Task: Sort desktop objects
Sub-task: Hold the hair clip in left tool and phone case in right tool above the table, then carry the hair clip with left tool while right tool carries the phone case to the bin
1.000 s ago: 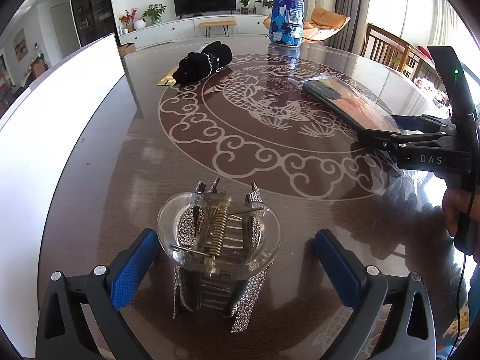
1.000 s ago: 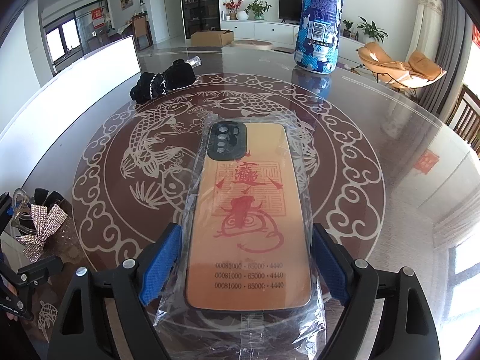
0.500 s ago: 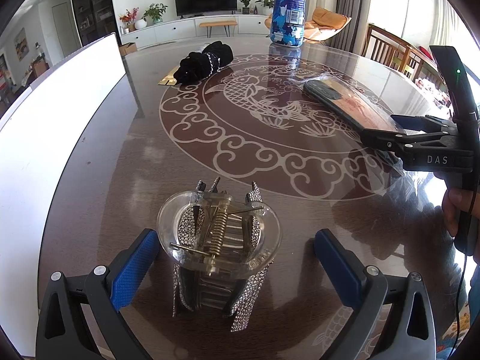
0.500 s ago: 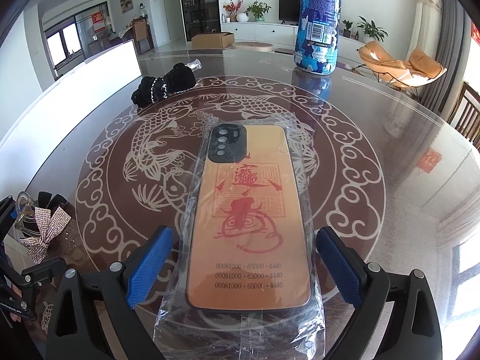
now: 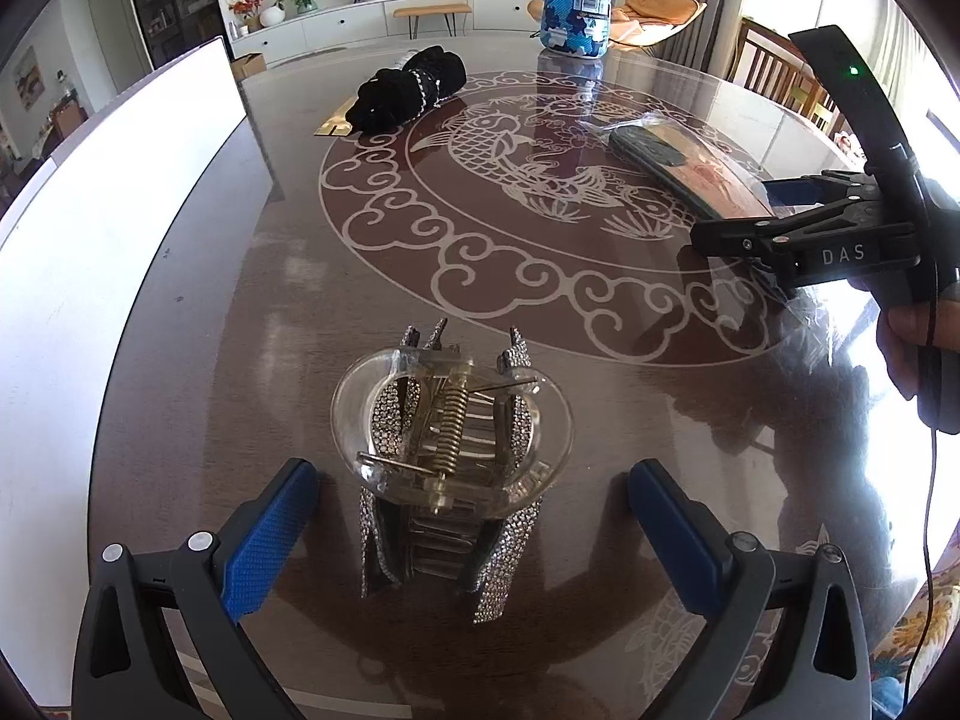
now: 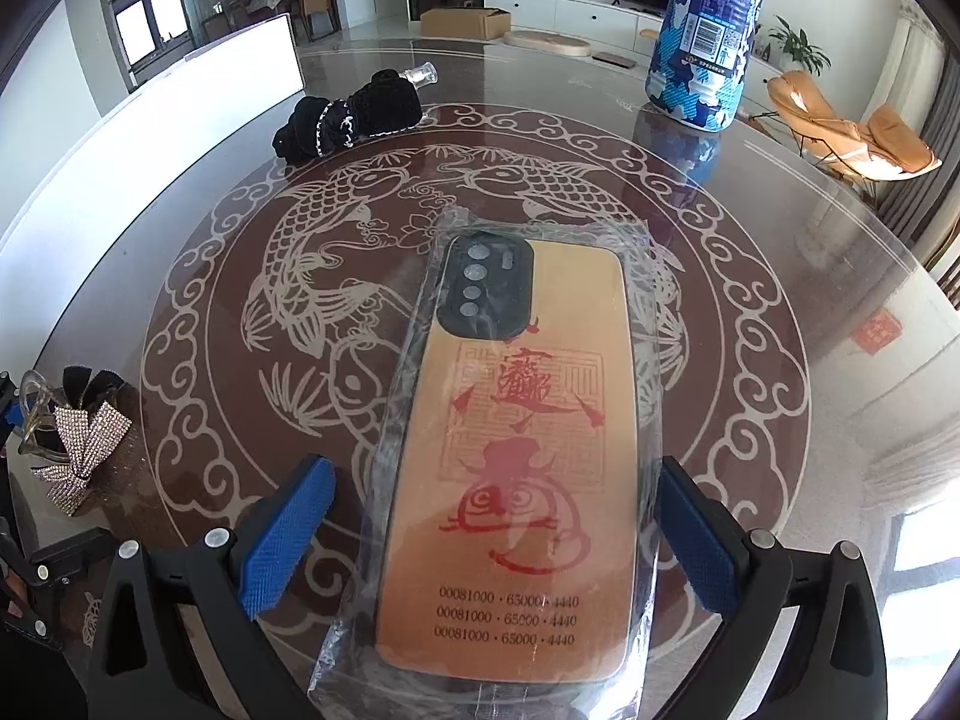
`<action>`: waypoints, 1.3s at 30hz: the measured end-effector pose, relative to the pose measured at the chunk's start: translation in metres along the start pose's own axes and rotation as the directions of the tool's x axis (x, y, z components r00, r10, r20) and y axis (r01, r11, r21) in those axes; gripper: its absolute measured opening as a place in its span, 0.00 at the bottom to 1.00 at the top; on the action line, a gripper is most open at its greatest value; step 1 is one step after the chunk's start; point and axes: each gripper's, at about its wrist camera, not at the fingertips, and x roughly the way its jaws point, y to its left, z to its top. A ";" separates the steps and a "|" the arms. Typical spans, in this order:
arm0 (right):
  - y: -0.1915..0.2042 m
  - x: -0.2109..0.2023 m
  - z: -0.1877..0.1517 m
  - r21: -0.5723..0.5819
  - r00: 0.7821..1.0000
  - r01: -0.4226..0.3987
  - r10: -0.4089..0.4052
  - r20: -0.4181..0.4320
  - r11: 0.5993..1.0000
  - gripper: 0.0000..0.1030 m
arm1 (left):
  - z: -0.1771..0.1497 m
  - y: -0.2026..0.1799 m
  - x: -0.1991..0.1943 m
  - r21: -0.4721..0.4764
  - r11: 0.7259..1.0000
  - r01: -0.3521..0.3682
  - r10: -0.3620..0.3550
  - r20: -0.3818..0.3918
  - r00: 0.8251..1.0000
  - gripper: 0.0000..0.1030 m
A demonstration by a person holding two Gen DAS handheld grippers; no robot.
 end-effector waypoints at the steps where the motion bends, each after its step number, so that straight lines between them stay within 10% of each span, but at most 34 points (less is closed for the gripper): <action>1: -0.001 0.002 0.004 0.005 1.000 0.001 -0.001 -0.012 1.000 1.00 | 0.001 0.000 0.001 0.003 1.000 0.001 -0.001 0.003 1.000 1.00; 6: -0.004 -0.003 0.009 -0.003 1.000 0.001 -0.001 -0.023 1.000 0.74 | -0.002 0.007 -0.012 -0.010 1.000 0.008 -0.007 0.059 0.998 0.54; 23: 0.003 -0.069 -0.054 0.057 0.994 -0.106 0.105 0.014 0.993 0.74 | -0.046 0.033 -0.069 -0.083 0.995 0.048 -0.037 0.127 0.991 0.54; 31: 0.021 -0.047 -0.061 -0.027 0.991 -0.053 0.049 -0.126 0.998 0.75 | -0.058 0.039 -0.072 -0.098 0.994 0.056 -0.044 0.120 0.992 0.53; 39: 0.029 -0.031 -0.054 -0.073 0.981 -0.040 0.025 -0.192 0.997 1.00 | -0.065 0.034 -0.070 -0.103 0.992 0.067 -0.055 0.115 0.992 0.54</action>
